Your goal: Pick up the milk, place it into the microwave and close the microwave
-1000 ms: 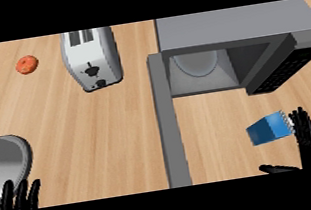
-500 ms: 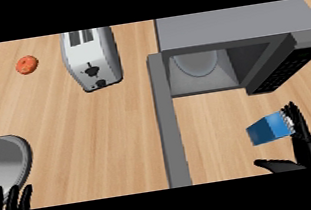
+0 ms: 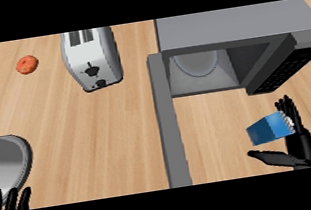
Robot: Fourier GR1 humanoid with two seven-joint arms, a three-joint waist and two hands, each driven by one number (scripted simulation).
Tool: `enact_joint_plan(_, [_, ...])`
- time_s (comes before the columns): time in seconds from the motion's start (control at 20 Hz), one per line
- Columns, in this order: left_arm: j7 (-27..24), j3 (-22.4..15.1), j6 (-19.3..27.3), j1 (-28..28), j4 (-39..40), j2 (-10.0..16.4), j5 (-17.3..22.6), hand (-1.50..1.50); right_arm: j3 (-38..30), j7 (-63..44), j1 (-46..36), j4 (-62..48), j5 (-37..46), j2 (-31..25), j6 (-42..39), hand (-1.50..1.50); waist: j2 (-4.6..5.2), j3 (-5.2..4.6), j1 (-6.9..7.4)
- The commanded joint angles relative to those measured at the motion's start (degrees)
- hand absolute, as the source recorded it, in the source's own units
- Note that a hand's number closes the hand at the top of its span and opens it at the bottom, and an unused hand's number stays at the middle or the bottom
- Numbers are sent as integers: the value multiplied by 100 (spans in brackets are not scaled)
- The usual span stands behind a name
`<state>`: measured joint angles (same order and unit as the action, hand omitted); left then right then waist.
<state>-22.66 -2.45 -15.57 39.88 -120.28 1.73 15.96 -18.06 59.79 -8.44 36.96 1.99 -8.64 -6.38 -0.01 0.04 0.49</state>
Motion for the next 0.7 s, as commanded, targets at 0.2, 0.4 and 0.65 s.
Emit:
enact_joint_plan(0.2, [-304, -353, 43, 325, -107, -165, -330, -150, -145, 553, -640, -525, 328, -134, 1030, 150, 10, 5, 63])
enact_joint_plan(0.4, [68, -244, 172, -242, 116, -152, -242, -150, -319, 607, -796, -590, 243, -66, 1297, 150, 23, 4, 6])
enact_joint_plan(0.65, [-20, 4, -91, 175, -116, 42, 50, -150, -347, 1042, -881, -554, 63, 180, 918, 150, 12, 5, 35])
